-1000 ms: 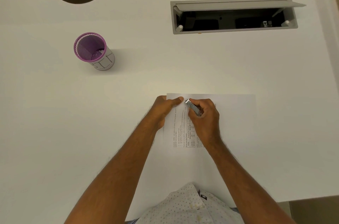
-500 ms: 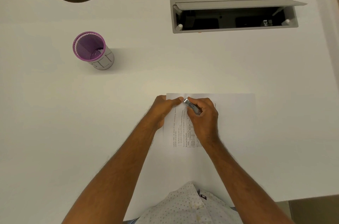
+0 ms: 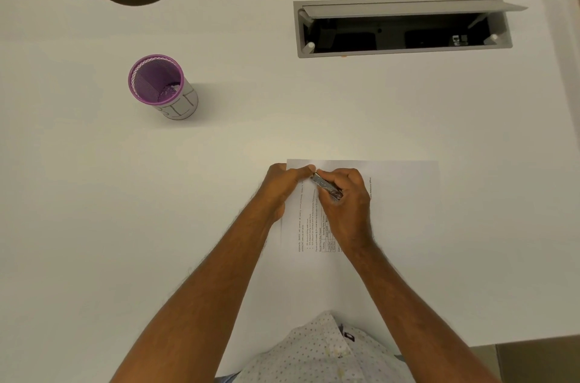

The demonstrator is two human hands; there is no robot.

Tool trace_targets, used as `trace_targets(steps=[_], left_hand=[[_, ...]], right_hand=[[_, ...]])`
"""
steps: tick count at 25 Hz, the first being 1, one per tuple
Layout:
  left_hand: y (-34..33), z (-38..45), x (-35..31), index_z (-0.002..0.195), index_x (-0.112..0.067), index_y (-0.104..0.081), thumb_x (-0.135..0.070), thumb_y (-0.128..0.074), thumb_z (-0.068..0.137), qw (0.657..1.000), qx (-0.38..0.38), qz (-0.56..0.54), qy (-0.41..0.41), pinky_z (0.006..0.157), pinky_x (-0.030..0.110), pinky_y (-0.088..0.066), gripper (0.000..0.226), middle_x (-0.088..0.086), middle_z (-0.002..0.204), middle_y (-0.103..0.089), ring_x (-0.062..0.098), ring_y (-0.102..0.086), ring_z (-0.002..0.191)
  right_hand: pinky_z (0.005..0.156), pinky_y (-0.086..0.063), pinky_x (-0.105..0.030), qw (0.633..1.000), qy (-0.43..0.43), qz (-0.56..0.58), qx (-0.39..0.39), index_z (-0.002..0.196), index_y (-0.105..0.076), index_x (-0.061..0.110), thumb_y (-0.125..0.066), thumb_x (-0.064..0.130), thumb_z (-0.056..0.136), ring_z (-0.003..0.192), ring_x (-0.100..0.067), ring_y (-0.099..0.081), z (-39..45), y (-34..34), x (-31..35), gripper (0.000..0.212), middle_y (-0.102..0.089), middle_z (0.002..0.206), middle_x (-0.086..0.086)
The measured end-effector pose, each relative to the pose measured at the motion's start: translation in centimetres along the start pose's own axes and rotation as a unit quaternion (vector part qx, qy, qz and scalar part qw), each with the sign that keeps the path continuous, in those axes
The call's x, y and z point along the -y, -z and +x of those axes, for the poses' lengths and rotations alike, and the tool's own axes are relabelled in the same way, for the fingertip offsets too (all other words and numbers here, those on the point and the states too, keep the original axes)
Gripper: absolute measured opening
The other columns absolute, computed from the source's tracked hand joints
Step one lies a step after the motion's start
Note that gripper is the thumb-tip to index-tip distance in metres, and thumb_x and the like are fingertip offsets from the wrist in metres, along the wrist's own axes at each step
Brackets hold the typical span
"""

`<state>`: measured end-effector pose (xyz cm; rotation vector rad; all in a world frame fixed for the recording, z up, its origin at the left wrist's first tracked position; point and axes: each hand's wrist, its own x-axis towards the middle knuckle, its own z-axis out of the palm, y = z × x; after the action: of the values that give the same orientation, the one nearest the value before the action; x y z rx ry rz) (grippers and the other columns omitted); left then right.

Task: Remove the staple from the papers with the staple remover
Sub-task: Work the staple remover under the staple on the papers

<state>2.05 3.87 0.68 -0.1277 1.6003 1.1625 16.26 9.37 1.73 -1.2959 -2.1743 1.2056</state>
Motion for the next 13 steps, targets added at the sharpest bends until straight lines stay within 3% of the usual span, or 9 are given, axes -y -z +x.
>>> trace_targets(steps=[6,13], left_hand=[[0.04,0.06,0.07,0.097,-0.011,-0.075,-0.026,-0.08,0.088,1.0,-0.002,-0.011,0.008,0.052,0.025,-0.059,0.018,0.005,0.082,-0.08,0.016,-0.076,0.064],[0.11,0.02,0.03,0.093,-0.014,-0.075,-0.027,-0.08,0.089,1.0,-0.005,-0.006,0.005,0.051,0.024,-0.058,0.014,0.002,0.08,-0.08,0.013,-0.077,0.062]], right_hand=[[0.081,-0.053,-0.01,0.999,-0.019,0.022,-0.018,0.112,-0.073,0.014,-0.076,0.006,0.09,0.094,-0.005,-0.065,0.17,0.32,-0.18,0.024,-0.066,0.106,0.004],[0.077,-0.049,-0.007,0.999,-0.019,0.024,-0.02,0.107,-0.076,0.016,-0.078,0.003,0.087,0.092,-0.001,-0.063,0.47,0.38,-0.33,0.024,-0.065,0.101,0.004]])
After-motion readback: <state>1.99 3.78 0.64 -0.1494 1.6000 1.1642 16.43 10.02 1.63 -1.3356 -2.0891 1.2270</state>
